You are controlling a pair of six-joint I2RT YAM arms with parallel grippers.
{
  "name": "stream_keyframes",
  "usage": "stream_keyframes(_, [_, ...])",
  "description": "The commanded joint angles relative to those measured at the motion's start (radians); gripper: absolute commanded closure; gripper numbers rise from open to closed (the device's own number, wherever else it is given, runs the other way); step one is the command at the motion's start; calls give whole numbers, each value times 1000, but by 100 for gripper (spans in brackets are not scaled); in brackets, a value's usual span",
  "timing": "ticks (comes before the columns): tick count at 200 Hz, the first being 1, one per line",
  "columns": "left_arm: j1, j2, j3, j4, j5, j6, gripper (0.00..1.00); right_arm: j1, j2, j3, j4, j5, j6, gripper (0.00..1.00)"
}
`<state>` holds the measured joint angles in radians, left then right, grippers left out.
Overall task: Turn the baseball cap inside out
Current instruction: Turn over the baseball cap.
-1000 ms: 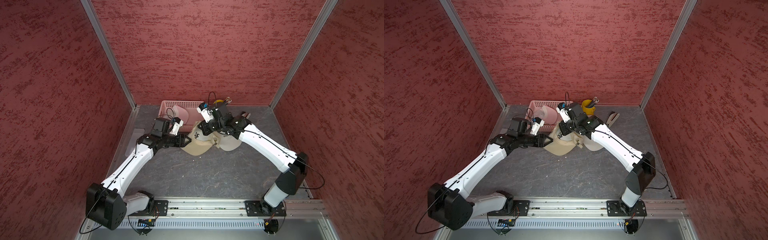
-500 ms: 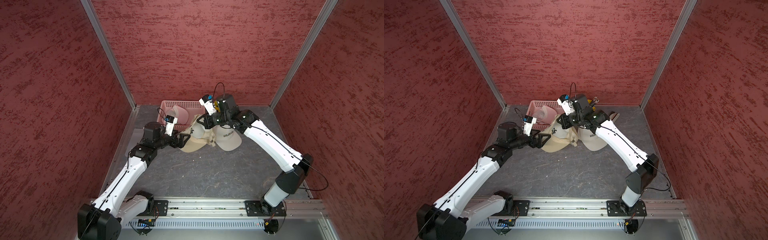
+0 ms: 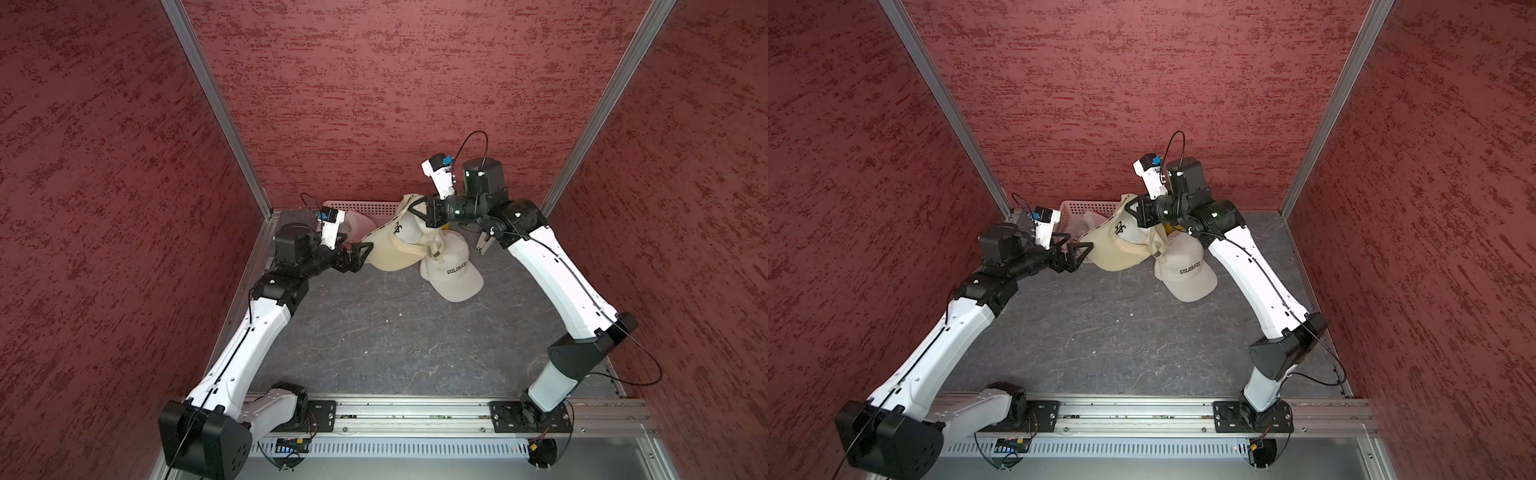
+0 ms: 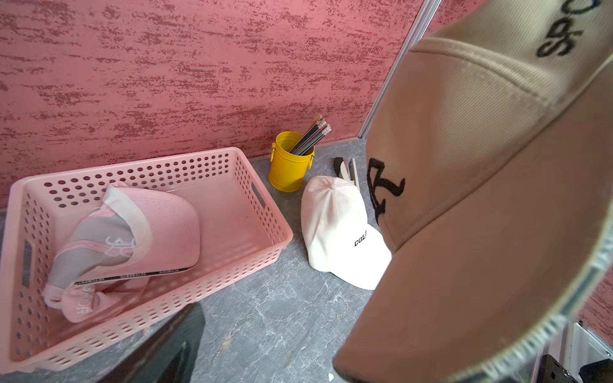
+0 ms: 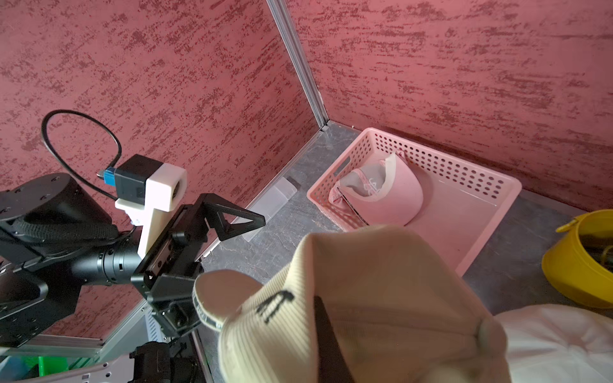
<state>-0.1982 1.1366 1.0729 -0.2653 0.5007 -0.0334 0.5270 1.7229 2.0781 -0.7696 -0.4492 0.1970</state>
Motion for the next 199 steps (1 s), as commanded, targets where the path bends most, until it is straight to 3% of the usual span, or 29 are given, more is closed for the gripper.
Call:
stream_keyframes(1, [-23,-3,96,-47,77,80,7,-21,38,73,-11,-53,24,100])
stream_keyframes(34, [-69,-45,13,5,102,121,7,-23,61,105,-10,-75,36,100])
stream_keyframes(114, [-96,-39,-100,124,29,84,8,-25,34,82,18,-156,81,100])
stream_keyframes(159, [-187,-42,-169,224,-8,86,10,-25,36,85,37,-158,113,100])
stream_keyframes(182, [-198,-59,-219,289,-22,72,17,-24,42,98,42,-177,124,100])
stream_keyframes(199, [-193,-67,-220,291,-13,84,33,-25,42,97,47,-196,134,100])
